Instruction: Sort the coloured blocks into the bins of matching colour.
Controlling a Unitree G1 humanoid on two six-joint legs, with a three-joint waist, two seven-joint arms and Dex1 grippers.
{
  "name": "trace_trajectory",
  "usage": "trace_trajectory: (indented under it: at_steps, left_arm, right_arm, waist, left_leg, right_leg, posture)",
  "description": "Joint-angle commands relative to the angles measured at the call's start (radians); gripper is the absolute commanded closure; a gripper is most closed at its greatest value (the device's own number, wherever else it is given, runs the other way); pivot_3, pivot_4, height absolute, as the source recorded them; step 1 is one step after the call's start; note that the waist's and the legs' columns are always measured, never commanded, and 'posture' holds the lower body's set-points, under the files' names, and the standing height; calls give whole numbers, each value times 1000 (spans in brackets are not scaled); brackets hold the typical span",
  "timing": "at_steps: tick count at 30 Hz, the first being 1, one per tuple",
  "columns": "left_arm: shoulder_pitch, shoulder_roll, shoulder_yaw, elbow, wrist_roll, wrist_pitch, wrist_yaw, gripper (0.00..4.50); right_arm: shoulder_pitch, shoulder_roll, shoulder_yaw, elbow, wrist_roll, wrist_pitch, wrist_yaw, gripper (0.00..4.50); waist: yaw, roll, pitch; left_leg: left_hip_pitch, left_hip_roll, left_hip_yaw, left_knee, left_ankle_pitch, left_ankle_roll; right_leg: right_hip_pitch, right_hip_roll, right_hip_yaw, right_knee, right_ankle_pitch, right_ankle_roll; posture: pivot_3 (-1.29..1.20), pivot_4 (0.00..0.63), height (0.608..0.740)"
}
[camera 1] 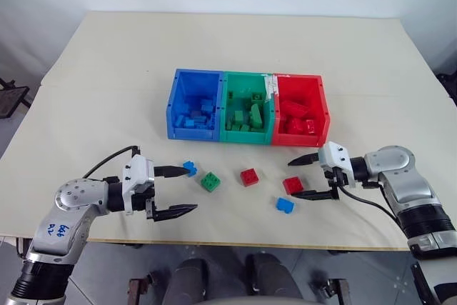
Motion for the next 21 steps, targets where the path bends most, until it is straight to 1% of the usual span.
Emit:
trace_trajectory:
  at_steps: [1,5,6,10,11,13,15,17,19,21]
  left_arm:
    - [9,7,39,-40,-29,5,14,0]
    - [7,3,39,-41,-32,8,18,0]
    - [5,1,37,-40,-31,8,20,0]
    - [-14,-15,40,-37,-39,12,42,0]
    - [-25,-25,48,-31,-45,14,56,0]
    - [-63,-53,66,-25,-68,34,100,0]
    - [-84,-69,70,-28,-80,52,122,0]
    - [-106,-82,67,-33,-91,69,139,0]
    - [-129,-97,61,-38,-96,80,156,0]
    - [-143,-106,59,-43,-95,89,168,0]
  right_arm:
    - [3,15,-5,18,11,-19,24,1613]
    - [16,16,-26,12,23,-29,11,2950]
    - [22,15,-38,8,26,-34,-4,3045]
    - [51,9,-117,-77,106,74,-67,3030]
    - [50,5,-148,-119,136,131,-101,3030]
    - [2,4,-230,-198,213,310,-224,3030]
    - [-26,1,-265,-235,246,399,-280,3030]
    - [-83,6,-272,-240,232,446,-340,3030]
    - [-181,29,-274,-209,205,541,-461,3030]
    - [-245,46,-265,-166,183,555,-510,3030]
  waist:
    - [-1,0,0]
    - [-3,0,0]
    - [-2,0,0]
    - [1,0,0]
    - [1,0,0]
    - [3,1,1]
    - [-1,1,0]
    - [-4,1,0]
    - [-10,1,1]
    - [-9,1,1]
  left_leg:
    - [0,0,0,0,0,0]
    - [0,0,0,0,0,0]
    - [0,0,0,0,0,0]
    - [0,0,0,0,0,0]
    - [0,0,0,0,0,0]
    - [0,0,0,0,0,0]
    - [0,0,0,1,0,-1]
    - [1,0,0,0,1,-1]
    - [1,0,0,0,1,-1]
    - [0,0,0,0,1,-1]
  right_leg:
    - [0,0,0,0,0,0]
    - [0,0,0,1,0,0]
    - [0,0,0,1,0,0]
    - [0,0,0,1,0,0]
    - [0,0,0,0,0,0]
    - [0,0,0,1,0,0]
    - [-1,0,0,2,0,0]
    - [0,0,0,3,0,0]
    - [-1,0,0,3,0,0]
    - [-2,0,0,3,0,0]
  posture:
    - [0,150,740]
    - [0,150,740]
    - [0,150,740]
    - [0,150,740]
    - [0,150,740]
    - [0,150,740]
    - [0,150,740]
    - [0,150,740]
    - [0,150,740]
    - [0,150,740]
